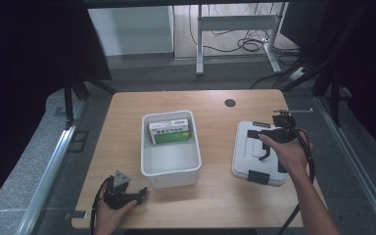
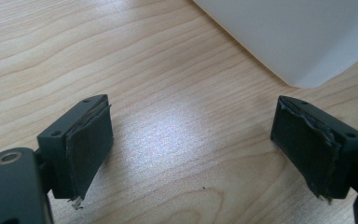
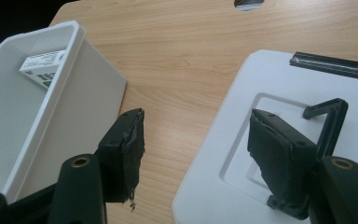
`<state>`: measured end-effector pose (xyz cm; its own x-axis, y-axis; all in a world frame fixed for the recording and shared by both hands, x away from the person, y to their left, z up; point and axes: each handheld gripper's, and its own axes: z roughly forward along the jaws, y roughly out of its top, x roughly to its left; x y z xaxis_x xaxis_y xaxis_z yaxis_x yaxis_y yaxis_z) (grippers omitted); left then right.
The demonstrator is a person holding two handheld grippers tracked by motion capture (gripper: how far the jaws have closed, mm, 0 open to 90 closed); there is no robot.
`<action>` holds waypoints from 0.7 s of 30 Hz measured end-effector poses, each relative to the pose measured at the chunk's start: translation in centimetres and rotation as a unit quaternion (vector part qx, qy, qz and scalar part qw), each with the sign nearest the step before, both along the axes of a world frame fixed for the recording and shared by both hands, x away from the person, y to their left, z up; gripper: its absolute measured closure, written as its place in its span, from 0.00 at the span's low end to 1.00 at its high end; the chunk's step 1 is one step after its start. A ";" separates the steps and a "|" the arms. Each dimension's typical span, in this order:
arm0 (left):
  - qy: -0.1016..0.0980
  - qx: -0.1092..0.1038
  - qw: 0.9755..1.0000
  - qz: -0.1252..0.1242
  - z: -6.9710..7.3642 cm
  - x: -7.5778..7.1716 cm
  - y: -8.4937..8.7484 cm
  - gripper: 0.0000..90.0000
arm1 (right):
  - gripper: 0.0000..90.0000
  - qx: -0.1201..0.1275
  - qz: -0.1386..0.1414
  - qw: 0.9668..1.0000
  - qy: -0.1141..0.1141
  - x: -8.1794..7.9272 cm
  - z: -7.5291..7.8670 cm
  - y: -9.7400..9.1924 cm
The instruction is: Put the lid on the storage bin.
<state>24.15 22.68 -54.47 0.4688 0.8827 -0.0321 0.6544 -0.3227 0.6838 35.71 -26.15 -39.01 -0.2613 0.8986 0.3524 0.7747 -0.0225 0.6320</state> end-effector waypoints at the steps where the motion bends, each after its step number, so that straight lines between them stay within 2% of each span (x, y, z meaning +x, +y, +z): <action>1: 0.000 0.000 1.000 0.000 0.0 0.0 0.0 0.14 | 0.41 0.001 -0.002 1.000 0.001 0.1 0.0 0.0; 10: 0.000 0.000 1.000 0.000 0.0 0.0 0.0 0.14 | 0.42 -0.014 -0.026 0.999 0.016 1.3 -0.2 -1.0; 14: 0.000 0.000 1.000 0.000 0.0 0.0 0.0 0.14 | 0.42 -0.011 -0.032 0.999 0.022 1.6 -0.2 -1.5; 21: 0.000 0.000 1.000 0.000 0.0 0.0 0.0 0.14 | 0.43 -0.029 -0.048 0.998 0.041 2.4 -1.2 -2.3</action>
<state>24.15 22.68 -54.47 0.4690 0.8826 -0.0317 0.6548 -0.3233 0.6832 38.13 -28.46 -40.24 -0.1453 0.9379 0.3150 0.8198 -0.0642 0.5691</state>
